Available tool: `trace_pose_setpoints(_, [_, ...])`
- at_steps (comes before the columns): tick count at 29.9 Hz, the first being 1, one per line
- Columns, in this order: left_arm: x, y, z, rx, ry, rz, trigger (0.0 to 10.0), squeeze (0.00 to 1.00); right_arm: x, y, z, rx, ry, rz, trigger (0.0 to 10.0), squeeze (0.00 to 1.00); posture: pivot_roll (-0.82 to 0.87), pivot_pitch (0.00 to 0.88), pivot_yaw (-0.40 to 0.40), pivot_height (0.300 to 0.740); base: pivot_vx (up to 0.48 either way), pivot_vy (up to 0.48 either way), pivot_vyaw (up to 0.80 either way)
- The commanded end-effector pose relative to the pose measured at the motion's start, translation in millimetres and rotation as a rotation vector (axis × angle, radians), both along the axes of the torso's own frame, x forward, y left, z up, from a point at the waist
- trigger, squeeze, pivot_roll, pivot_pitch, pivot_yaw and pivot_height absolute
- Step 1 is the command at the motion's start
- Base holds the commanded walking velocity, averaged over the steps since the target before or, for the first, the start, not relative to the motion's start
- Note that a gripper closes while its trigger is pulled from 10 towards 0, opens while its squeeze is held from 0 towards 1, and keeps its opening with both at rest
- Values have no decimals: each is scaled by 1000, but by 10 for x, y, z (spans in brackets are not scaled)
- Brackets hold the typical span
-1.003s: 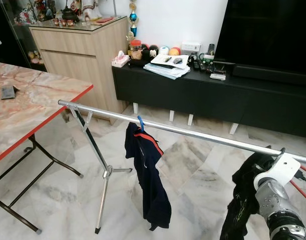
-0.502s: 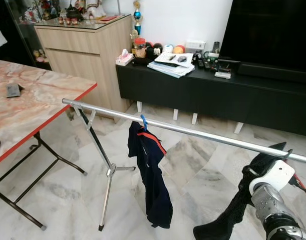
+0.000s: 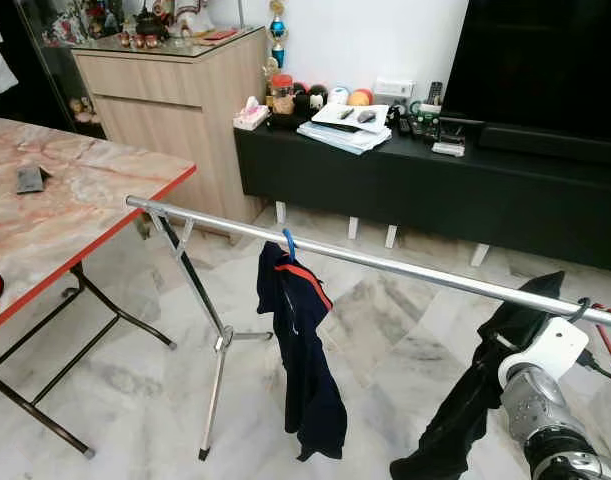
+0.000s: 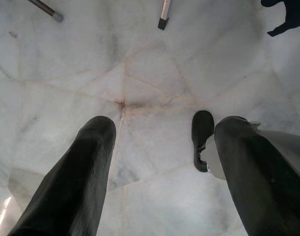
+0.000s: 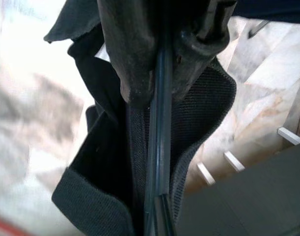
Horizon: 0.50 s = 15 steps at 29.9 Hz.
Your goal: Hang hanger
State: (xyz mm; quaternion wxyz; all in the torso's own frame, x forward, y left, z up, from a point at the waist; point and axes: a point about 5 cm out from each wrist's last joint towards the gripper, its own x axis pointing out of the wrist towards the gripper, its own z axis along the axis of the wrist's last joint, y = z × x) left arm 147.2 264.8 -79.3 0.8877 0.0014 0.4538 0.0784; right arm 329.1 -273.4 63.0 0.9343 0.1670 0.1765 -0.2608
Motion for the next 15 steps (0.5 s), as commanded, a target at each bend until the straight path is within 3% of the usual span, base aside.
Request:
trace_pose_setpoints(1, [-55,44,-7,13,22,-7,10000,0,96,-6,192,-82,-91,19,0,0,50,0,48,740,0,0,0])
trace_pose_setpoints(6, [-55,37,-11,12,24,-7,10000,0,82,21,216,-149,-142,58,0,0,36,0,44,740,0,0,0])
trace_pose_setpoints(15, [-65,-17,-34,2,29,-3,10000,0,-161,146,-52,-297,-114,200,0,0,33,0,31,740,0,0,0])
